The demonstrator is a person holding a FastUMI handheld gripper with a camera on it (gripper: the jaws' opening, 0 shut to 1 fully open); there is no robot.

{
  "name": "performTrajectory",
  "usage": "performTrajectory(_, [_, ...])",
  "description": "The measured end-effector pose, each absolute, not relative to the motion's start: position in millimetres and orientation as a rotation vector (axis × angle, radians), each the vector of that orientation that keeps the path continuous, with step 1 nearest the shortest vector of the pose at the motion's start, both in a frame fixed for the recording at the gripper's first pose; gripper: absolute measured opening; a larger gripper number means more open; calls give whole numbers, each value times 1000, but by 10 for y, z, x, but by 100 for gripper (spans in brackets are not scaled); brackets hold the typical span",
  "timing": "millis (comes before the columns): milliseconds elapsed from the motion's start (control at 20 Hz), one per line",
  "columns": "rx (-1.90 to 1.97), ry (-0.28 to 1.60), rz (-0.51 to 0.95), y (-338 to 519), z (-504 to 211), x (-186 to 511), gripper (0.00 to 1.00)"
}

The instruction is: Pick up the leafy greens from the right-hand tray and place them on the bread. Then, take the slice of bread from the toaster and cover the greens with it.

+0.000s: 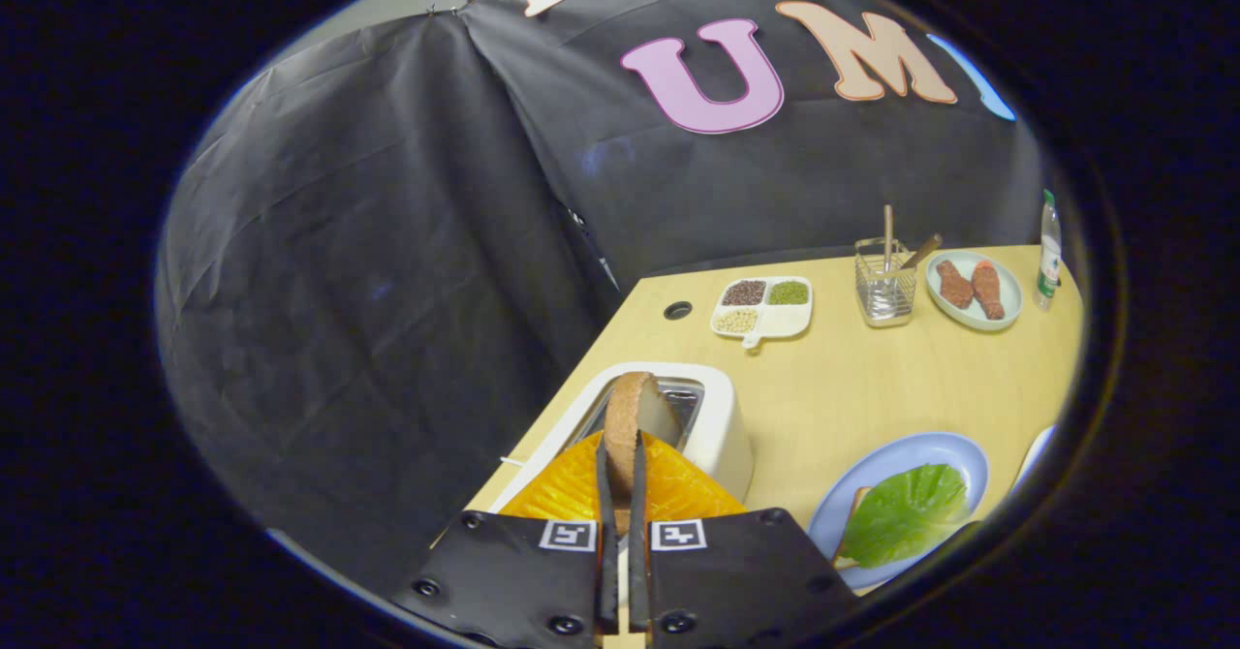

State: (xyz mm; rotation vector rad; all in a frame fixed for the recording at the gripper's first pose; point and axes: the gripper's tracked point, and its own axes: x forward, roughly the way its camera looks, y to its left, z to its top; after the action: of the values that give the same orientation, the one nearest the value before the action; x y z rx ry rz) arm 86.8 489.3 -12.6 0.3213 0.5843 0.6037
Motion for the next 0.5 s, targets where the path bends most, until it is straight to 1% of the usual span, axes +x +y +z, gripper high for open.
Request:
performTrajectory(300, [370, 483, 607, 4693, 220, 803, 7])
performTrajectory(500, [446, 458, 619, 4572, 386, 760, 7])
